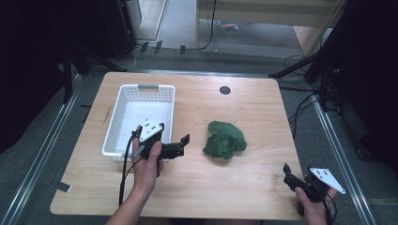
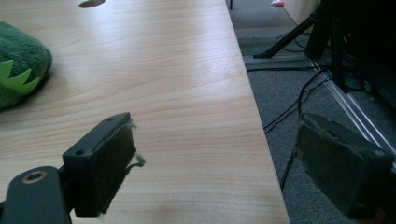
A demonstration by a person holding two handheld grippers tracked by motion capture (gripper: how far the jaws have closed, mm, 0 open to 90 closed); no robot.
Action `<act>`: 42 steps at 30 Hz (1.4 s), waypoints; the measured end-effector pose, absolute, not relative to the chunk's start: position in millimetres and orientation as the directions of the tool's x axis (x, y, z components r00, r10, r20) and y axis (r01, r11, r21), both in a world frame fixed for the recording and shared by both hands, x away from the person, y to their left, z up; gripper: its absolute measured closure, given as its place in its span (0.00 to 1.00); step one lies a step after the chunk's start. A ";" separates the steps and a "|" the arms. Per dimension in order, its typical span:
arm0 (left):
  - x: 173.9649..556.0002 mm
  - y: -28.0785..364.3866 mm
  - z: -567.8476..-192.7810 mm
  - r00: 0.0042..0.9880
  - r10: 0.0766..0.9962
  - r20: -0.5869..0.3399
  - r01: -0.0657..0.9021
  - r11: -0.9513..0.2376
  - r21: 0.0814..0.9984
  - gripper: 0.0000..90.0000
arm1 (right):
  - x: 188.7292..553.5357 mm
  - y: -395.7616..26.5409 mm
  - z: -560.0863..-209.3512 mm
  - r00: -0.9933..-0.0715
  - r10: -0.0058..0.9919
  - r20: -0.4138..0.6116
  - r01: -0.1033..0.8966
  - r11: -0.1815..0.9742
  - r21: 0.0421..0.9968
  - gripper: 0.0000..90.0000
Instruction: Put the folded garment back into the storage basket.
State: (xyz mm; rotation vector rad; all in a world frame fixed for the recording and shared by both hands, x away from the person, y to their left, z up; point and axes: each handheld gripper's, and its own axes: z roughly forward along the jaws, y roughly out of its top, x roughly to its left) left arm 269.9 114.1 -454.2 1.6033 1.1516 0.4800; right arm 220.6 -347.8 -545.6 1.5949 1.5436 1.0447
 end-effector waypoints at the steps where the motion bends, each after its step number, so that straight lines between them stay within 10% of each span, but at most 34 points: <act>1: 271.7 108.5 -454.8 0.457 0.854 -0.247 0.439 0.025 0.898 0.00 | 220.6 -347.7 -545.6 -0.023 0.996 0.091 0.454 -0.071 0.888 0.14; 42: 315.6 -6.6 -516.2 0.501 0.839 -0.211 0.579 -0.144 0.803 0.00 | 220.5 -348.0 -545.7 -0.027 0.995 0.095 0.452 -0.073 0.889 0.14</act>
